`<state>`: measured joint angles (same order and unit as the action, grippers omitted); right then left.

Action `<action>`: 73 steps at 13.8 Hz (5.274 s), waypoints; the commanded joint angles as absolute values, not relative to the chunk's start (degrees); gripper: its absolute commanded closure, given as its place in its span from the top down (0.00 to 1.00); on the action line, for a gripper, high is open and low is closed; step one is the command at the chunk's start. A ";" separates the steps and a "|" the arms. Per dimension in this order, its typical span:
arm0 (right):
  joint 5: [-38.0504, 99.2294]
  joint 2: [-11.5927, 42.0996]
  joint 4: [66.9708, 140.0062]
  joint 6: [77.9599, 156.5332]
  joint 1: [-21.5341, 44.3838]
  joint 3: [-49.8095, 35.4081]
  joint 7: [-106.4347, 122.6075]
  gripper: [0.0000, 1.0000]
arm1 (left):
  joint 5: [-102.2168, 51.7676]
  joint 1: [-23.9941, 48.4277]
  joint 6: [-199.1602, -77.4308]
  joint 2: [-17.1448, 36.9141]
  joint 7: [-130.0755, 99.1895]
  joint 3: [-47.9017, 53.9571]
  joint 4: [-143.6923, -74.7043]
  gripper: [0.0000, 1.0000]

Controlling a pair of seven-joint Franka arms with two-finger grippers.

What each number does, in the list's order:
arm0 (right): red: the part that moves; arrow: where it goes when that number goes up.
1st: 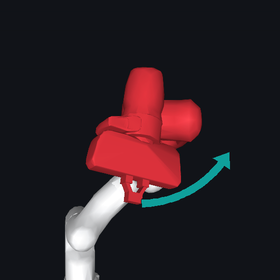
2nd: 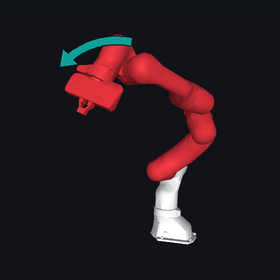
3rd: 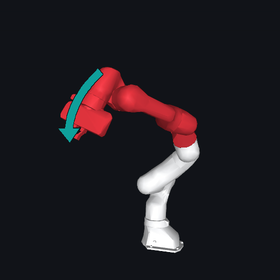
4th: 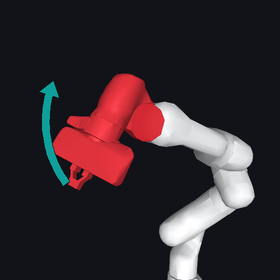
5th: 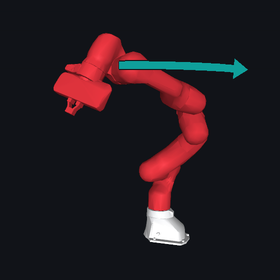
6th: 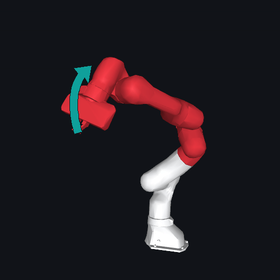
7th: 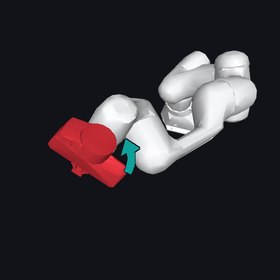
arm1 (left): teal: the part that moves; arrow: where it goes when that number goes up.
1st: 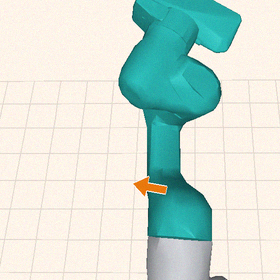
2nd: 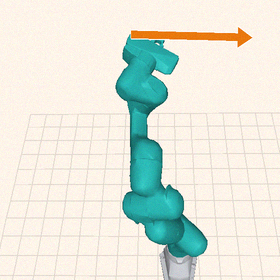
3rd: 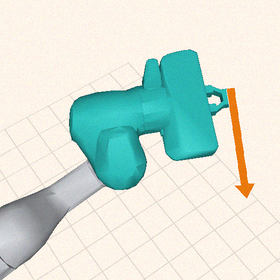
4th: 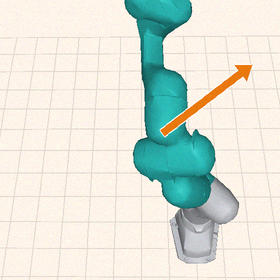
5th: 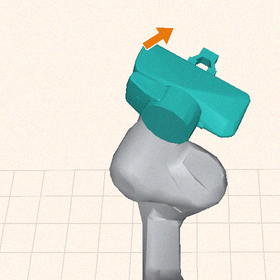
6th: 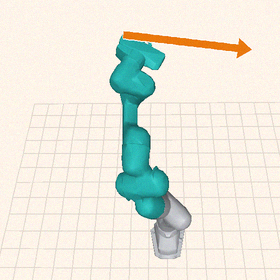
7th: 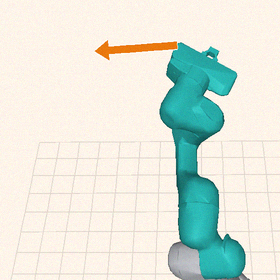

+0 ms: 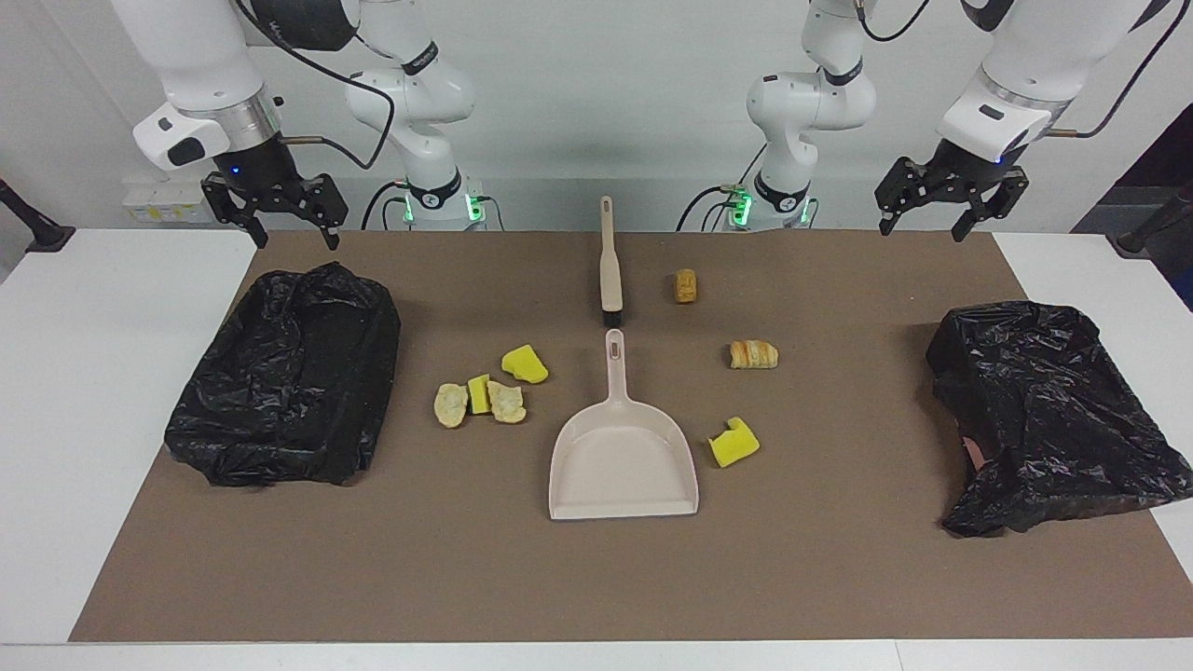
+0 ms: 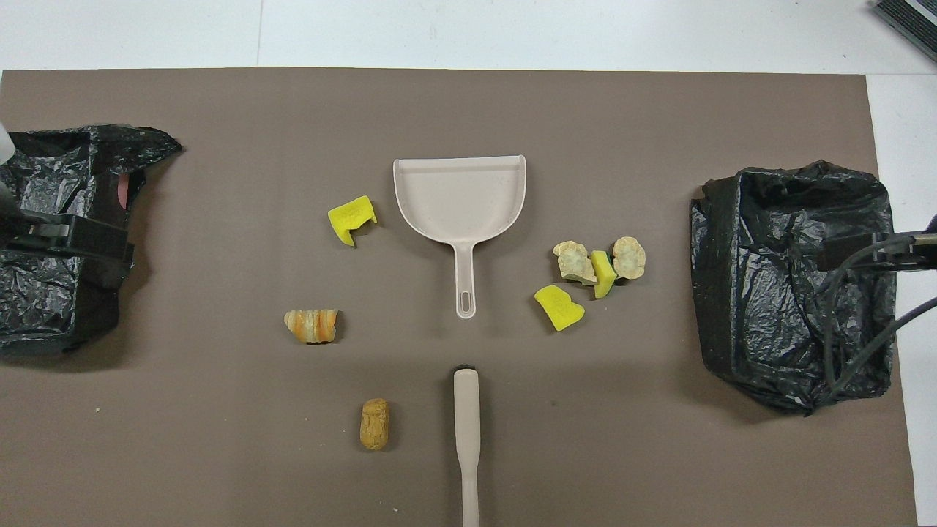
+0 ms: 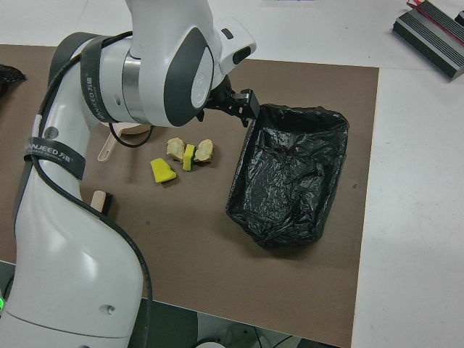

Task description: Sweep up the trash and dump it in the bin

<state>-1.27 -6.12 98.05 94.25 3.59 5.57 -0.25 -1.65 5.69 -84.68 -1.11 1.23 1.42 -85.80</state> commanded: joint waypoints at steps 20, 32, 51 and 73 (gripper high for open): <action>-0.35 -6.77 98.35 92.90 3.52 5.54 -0.70 1.00 | -1.41 8.09 -88.84 -12.03 -3.32 8.86 -102.10 1.00; -0.35 -7.21 99.14 93.08 3.52 5.54 -0.70 1.00 | -11.59 7.38 -107.72 -18.72 -27.40 37.41 -126.10 1.00; -0.35 -7.91 100.02 92.99 3.52 5.54 -0.70 1.00 | -15.47 7.82 -127.09 -6.68 -42.54 56.78 -136.67 0.35; -3.86 12.81 98.53 113.63 5.54 -19.94 -32.33 1.00 | 16.17 5.19 -113.20 13.08 18.85 16.27 -100.04 0.00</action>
